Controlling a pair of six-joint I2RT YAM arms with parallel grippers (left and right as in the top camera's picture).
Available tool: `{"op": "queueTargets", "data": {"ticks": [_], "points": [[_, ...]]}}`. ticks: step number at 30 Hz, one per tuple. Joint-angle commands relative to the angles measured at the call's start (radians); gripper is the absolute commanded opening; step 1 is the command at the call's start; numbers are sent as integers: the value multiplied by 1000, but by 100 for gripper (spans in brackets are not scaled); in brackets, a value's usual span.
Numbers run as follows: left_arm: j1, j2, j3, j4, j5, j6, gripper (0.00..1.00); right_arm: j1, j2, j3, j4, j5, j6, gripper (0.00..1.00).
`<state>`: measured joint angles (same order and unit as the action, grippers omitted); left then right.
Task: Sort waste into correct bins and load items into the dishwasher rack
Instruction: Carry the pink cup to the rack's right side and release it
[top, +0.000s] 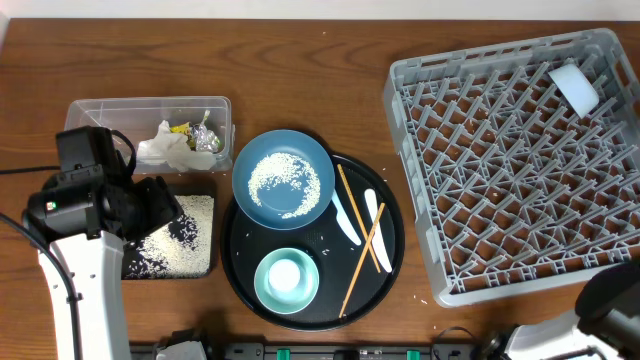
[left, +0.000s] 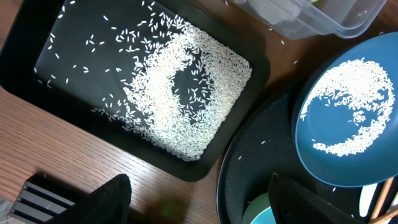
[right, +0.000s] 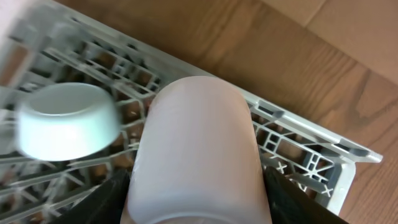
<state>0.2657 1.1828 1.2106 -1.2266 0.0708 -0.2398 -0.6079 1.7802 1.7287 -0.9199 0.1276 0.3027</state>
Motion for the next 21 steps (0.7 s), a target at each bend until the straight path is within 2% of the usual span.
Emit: {"op": "queueTargets", "data": {"ticks": [1,21], "points": [[4,6,-11,-4,-11,-10,72,-7,57,10,11,0,-23,22],[4,6,-11,-8,-11,-10,72,-6,244,10,55,-64,-28,22]]}}
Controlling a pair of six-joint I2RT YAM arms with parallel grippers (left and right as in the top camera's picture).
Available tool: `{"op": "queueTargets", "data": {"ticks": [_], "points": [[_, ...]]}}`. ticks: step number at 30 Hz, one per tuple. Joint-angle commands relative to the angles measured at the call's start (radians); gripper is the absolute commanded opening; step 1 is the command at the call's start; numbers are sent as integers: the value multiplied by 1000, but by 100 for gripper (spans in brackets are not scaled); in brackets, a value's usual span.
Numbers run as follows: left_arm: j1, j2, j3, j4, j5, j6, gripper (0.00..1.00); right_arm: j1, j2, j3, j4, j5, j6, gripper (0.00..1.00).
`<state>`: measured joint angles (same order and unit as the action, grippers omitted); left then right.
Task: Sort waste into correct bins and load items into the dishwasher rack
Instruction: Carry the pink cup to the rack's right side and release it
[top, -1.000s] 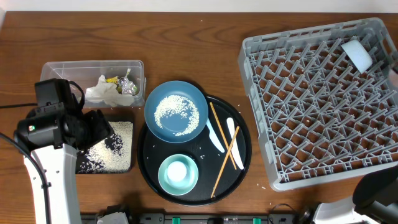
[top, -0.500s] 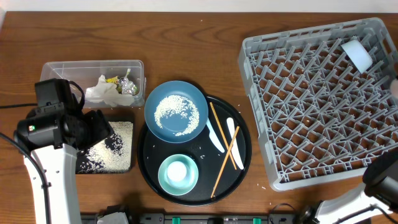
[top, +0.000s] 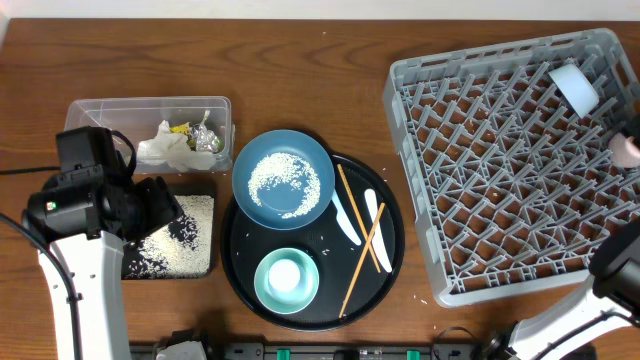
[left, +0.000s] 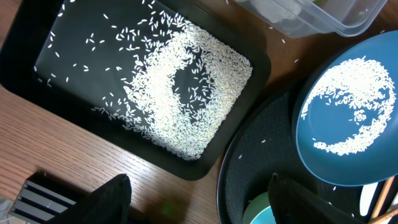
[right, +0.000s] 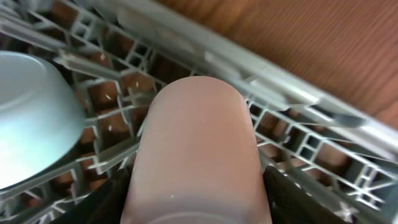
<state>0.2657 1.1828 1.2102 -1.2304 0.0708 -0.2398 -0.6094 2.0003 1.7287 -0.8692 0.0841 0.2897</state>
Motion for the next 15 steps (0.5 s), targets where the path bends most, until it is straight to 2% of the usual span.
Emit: {"op": "queueTargets", "data": {"ticks": [1,3,5,6,9,10,12,15], "points": [[4,6,-11,-6,-11,-10,72,-5,28,10,8,-26,-14,22],[4,6,-11,-8,-11,-10,72,-5,34,10,19,-39,-14,24],[4,6,-11,-10,-11,-10,72,-5,35,10,30,-43,-14,29],[4,6,-11,-11,-11,-10,72,-5,35,10,38,-43,-14,37],[4,6,-11,-11,-11,-10,72,-5,34,11,82,-44,-15,79],[4,6,-11,-11,-11,-10,72,-5,31,15,85,-44,-17,87],[4,6,-11,-11,-11,-10,72,-5,16,22,83,-44,-18,95],[4,6,-11,-11,-11,-10,72,-5,-25,26,84,-45,-18,99]]}}
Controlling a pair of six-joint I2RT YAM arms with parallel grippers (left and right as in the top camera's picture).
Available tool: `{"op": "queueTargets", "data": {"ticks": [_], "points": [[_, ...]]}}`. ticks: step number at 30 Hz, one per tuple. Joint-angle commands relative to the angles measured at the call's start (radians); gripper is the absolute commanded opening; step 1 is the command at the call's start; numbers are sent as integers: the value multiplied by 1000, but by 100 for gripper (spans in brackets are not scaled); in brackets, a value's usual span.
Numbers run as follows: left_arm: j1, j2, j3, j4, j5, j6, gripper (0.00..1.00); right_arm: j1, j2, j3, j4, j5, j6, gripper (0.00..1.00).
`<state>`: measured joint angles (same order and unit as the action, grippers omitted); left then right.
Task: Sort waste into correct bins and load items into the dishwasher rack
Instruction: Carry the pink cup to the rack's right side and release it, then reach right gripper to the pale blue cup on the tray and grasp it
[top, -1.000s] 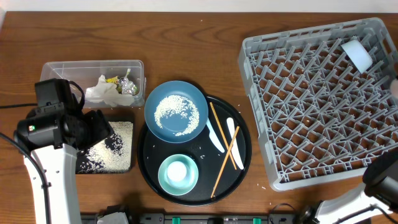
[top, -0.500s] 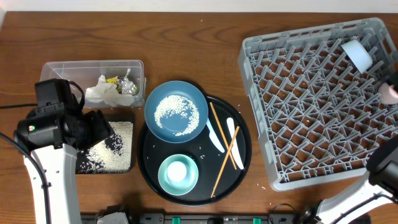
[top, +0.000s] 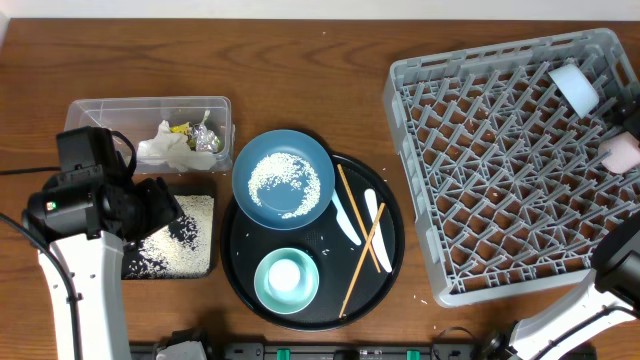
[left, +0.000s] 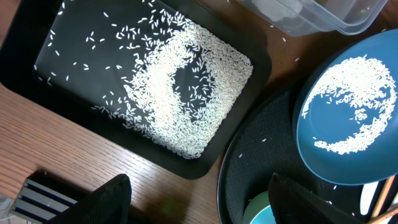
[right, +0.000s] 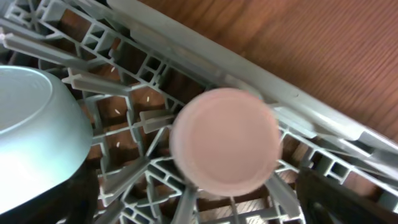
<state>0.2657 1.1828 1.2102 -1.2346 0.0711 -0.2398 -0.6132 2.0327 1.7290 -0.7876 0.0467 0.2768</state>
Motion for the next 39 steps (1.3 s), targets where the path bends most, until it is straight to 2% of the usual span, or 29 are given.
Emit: {"op": "queueTargets", "data": {"ticks": [1,4,7,16,25,39], "points": [[4,6,-11,-7,-11,-10,72,-1,-76,25,2,-8,-5,99],[4,6,-11,-7,-11,-10,72,-1,-132,25,-10,-54,-30,99],[4,6,-11,-7,-11,-10,72,3,-196,25,-61,-163,-86,94],[4,6,-11,-7,-12,-9,72,113,-328,25,-342,-384,-254,93],[4,6,-11,-7,-12,-9,72,467,-343,23,-566,-412,-390,89],[4,6,-11,-7,-12,-10,72,1069,-342,-6,-558,-338,-369,92]]}}
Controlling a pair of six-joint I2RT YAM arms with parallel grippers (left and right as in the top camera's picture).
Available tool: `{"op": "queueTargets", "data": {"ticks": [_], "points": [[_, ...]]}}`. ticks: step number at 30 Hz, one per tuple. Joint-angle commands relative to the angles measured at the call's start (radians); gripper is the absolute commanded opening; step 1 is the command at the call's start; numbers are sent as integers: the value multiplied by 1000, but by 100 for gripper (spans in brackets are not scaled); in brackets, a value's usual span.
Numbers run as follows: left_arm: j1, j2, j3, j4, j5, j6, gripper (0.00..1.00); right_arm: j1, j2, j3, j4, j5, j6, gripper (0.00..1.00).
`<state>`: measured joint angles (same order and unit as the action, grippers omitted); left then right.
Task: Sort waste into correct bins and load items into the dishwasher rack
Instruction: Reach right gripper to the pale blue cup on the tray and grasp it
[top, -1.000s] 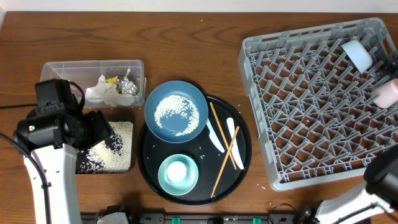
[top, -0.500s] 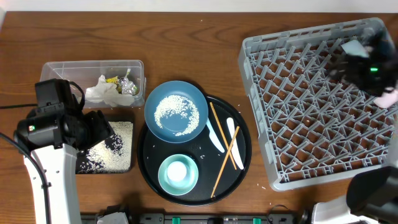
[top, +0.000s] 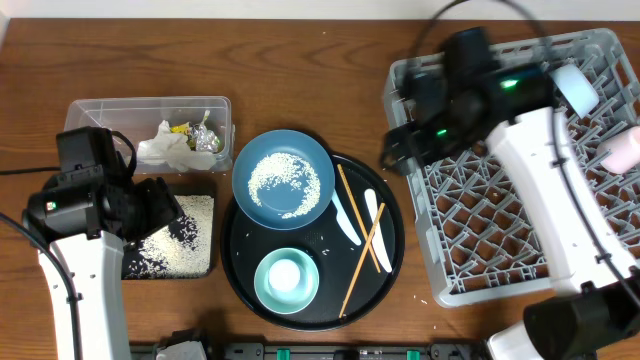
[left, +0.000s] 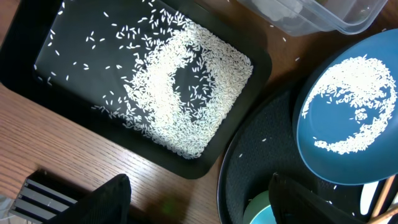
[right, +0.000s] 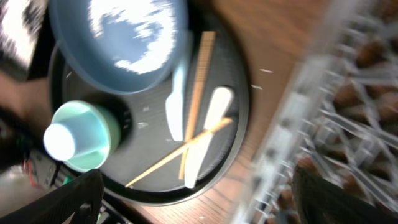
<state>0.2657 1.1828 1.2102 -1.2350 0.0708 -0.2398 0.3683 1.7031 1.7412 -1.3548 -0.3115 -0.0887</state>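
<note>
A pink cup (top: 622, 150) and a white bowl (top: 575, 88) sit in the grey dishwasher rack (top: 520, 270) along its right side. On the round black tray (top: 390, 255) are a blue plate with rice (top: 283, 180), a teal bowl holding a white cup (top: 286, 278), chopsticks (top: 358, 245) and white utensils (top: 375, 228). My right gripper (top: 398, 155) hangs open and empty at the rack's left edge; its blurred wrist view looks down on the chopsticks (right: 198, 93). My left gripper (top: 160, 205) is open over the black rice tray (left: 168, 93).
A clear plastic bin (top: 150, 125) with wrappers and crumpled paper stands at the back left. The rectangular black tray (top: 190, 250) with spilled rice lies in front of it. The rack fills the table's right side, and my right arm stretches across it.
My right gripper was open above the pink cup at the rack's right edge. It is now at the rack's left edge over the round tray. The cup stays in the rack. The left arm is unchanged.
My right gripper held the pink cup over the rack's far right corner, then lower among the rack's pegs. Then it was open with the cup standing in the rack. Now it is over the round tray. The left gripper has stayed open over the rice tray.
</note>
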Motion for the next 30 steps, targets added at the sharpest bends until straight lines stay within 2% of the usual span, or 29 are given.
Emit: {"op": "queueTargets", "data": {"ticks": [1,16,21,30], "points": [[4,6,-11,-6,-11,-10,72,130,-13,-32,26,21,7,92],[4,6,-11,-6,-11,-10,72,594,-8,-343,418,72,118,91],[4,6,-11,-6,-11,-10,72,682,-6,-413,505,176,144,93],[4,6,-11,-6,-11,-10,72,739,47,-436,568,181,145,93]]}}
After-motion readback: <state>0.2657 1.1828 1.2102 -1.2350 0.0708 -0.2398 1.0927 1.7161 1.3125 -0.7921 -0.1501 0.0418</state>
